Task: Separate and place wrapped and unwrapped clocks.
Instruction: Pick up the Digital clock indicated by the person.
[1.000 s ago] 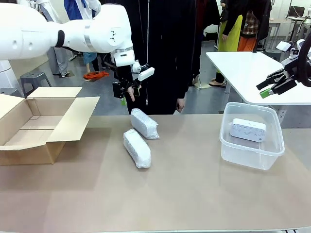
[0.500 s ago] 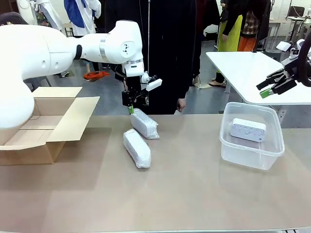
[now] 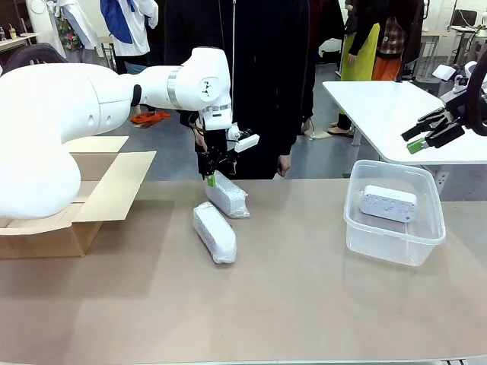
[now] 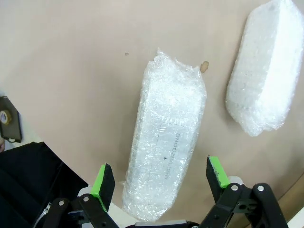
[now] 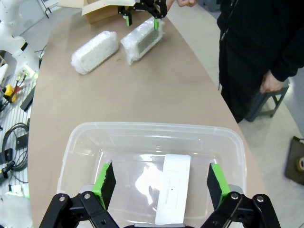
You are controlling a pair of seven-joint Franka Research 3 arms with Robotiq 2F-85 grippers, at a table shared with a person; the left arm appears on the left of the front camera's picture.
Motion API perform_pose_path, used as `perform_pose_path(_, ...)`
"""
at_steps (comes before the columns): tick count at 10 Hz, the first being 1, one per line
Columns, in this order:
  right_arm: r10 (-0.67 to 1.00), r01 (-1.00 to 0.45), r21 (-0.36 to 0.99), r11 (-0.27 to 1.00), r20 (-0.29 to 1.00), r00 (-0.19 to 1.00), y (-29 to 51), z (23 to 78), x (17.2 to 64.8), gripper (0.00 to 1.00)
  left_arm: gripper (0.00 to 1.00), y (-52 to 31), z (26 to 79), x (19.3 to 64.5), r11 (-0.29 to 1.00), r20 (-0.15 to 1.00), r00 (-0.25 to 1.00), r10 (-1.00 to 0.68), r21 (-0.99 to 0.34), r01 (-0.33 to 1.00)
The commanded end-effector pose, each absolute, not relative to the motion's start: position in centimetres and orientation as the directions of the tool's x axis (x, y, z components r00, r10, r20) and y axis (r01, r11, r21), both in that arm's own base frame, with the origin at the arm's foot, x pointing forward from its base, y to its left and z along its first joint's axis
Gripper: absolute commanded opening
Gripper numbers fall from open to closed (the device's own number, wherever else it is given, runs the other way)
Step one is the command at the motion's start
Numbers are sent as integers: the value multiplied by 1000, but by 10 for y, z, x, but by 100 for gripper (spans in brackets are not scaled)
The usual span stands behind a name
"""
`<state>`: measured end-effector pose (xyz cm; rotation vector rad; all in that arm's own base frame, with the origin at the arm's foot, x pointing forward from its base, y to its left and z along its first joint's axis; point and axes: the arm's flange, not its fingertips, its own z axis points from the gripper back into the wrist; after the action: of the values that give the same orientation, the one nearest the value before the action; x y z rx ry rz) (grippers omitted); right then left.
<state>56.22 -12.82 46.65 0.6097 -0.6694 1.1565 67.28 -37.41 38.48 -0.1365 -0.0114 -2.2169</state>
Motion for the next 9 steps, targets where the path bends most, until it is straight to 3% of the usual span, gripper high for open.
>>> perform_pose_path(1,613,-953,92,288,747,258,-128,466,562,100,100,-385,393,703,-628,85,-623,-777,-46,777)
perform_pose_path(9,613,-953,92,288,747,258,-128,466,562,100,100,-383,367,711,-658,87,-653,-752,-56,751)
